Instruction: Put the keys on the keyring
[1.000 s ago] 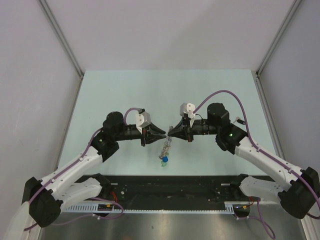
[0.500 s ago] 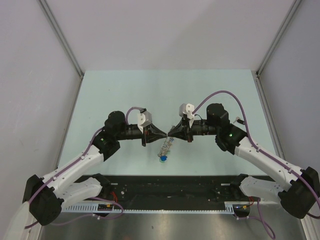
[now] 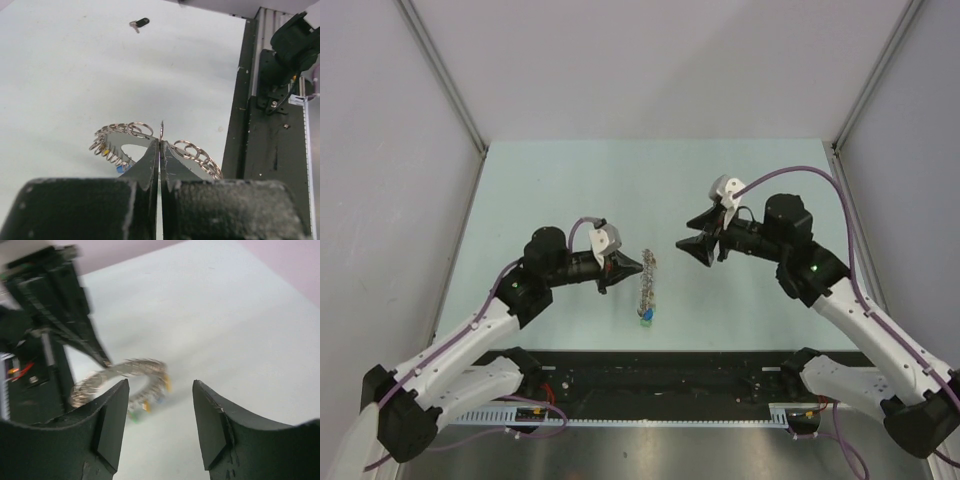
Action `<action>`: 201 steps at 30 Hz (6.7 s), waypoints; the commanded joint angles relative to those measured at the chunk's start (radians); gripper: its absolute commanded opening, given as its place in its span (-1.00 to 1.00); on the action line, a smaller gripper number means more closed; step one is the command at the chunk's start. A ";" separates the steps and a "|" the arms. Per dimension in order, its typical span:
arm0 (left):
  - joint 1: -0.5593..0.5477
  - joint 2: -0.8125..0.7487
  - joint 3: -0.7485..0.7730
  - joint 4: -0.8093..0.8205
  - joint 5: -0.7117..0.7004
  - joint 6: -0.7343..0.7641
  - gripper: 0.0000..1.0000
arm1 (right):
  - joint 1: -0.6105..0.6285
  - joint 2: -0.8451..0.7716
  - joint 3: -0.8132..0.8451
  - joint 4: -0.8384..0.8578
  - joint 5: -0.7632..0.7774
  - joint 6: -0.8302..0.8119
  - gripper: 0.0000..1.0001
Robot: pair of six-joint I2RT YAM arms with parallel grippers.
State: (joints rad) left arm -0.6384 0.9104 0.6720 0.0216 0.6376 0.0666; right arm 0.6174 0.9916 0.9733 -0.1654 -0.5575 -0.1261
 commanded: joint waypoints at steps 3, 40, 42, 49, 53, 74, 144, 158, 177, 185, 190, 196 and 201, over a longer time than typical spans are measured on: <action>-0.001 -0.106 0.038 -0.080 -0.076 0.108 -0.99 | -0.151 -0.013 0.059 -0.212 0.339 0.100 0.23; -0.035 -0.136 0.014 -0.221 -0.334 0.042 -1.00 | -0.841 0.806 0.160 -0.051 0.599 0.238 0.24; -0.035 -0.134 0.014 -0.221 -0.335 0.045 -0.99 | -0.841 0.821 0.162 -0.049 0.576 0.233 0.17; -0.035 -0.137 0.012 -0.219 -0.340 0.047 -1.00 | -0.814 0.858 0.165 -0.104 0.579 0.224 -0.22; -0.035 -0.145 0.012 -0.216 -0.337 0.048 -0.99 | -0.771 0.846 0.163 -0.164 0.608 0.233 -0.59; -0.037 -0.163 0.008 -0.206 -0.329 0.041 -0.99 | -0.052 0.527 -0.053 -0.201 0.588 0.480 -1.00; -0.037 -0.145 0.001 -0.203 -0.282 0.070 -1.00 | 0.292 0.411 0.099 -0.377 0.855 0.163 -1.00; -0.037 -0.117 -0.014 -0.115 -0.108 0.087 -1.00 | 0.113 0.163 -0.142 -0.115 0.530 0.097 -1.00; -0.037 -0.145 -0.029 -0.115 -0.245 0.078 -0.99 | 0.153 0.394 -0.292 0.139 0.728 0.402 -1.00; -0.037 -0.151 -0.031 -0.118 -0.274 0.073 -1.00 | 0.105 0.453 -0.285 0.092 0.742 0.442 -0.91; -0.037 -0.151 -0.032 -0.118 -0.277 0.075 -1.00 | 0.134 0.458 -0.283 0.046 0.739 0.482 -0.68; -0.037 -0.153 -0.031 -0.123 -0.277 0.073 -1.00 | 0.160 0.421 -0.226 -0.121 0.800 0.496 -0.41; -0.037 -0.159 -0.029 -0.126 -0.277 0.073 -0.99 | 0.177 0.447 -0.136 -0.220 0.811 0.467 -0.40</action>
State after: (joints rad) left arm -0.6720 0.7807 0.6338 -0.1669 0.3668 0.1394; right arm 0.7776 1.4475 0.7490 -0.2974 0.2077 0.3473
